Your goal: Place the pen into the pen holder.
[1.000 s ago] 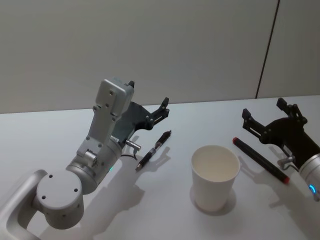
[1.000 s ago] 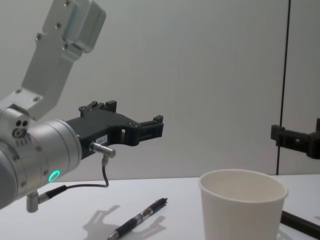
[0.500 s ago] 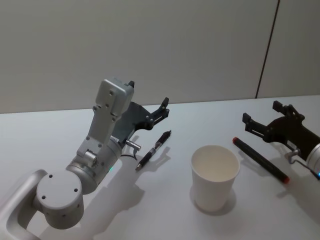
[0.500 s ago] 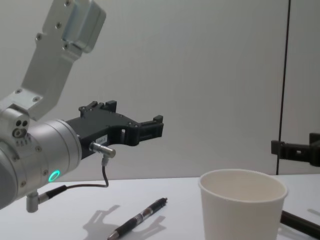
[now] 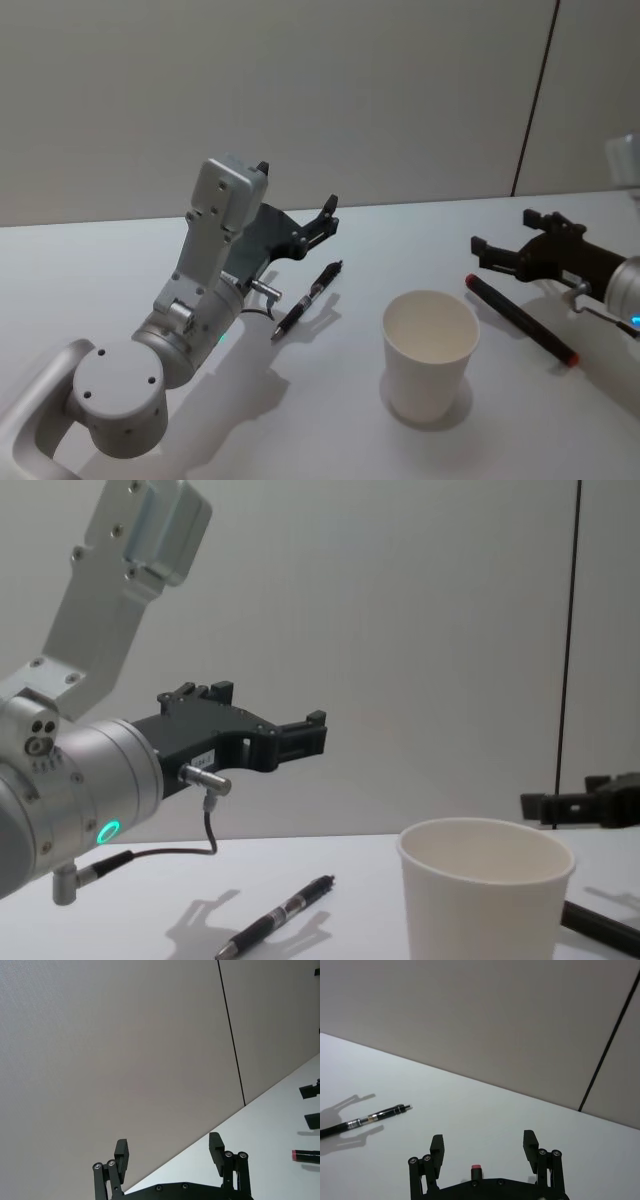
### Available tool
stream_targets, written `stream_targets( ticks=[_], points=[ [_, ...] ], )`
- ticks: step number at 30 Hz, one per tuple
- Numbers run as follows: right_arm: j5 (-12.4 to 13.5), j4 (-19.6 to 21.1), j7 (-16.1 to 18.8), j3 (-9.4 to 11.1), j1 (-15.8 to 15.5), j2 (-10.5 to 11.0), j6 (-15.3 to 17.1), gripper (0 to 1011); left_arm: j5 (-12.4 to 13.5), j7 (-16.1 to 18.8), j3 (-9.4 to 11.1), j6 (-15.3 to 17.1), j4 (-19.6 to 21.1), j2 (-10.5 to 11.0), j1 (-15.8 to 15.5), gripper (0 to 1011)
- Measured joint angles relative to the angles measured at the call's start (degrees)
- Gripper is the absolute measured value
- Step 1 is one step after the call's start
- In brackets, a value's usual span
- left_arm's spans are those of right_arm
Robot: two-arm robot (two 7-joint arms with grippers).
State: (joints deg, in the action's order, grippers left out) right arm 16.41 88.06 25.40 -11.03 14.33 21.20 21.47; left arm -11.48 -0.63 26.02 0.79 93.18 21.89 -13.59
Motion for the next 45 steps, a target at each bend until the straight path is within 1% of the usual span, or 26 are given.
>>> stream_targets(
  ticks=[5, 9, 21, 33, 45],
  points=[
    [-1.5, -1.8, 1.6, -1.0, 1.9, -0.8, 2.9, 1001, 0.0, 0.0, 0.0, 0.0, 0.0, 0.0, 0.0, 1001],
    [-2.3, -2.9, 2.1, -1.7, 2.9, -1.3, 4.4, 1001, 0.0, 0.0, 0.0, 0.0, 0.0, 0.0, 0.0, 1001],
    [-3.9, -5.4, 2.4, -2.8, 4.3, -2.1, 7.4, 1001, 0.0, 0.0, 0.0, 0.0, 0.0, 0.0, 0.0, 1001],
    [-4.0, -6.1, 2.3, -3.3, 4.2, -2.1, 9.0, 1001, 0.0, 0.0, 0.0, 0.0, 0.0, 0.0, 0.0, 1001],
    [-3.2, -5.9, 1.7, -3.6, 3.3, -1.8, 10.0, 1001, 0.0, 0.0, 0.0, 0.0, 0.0, 0.0, 0.0, 1001]
  ],
)
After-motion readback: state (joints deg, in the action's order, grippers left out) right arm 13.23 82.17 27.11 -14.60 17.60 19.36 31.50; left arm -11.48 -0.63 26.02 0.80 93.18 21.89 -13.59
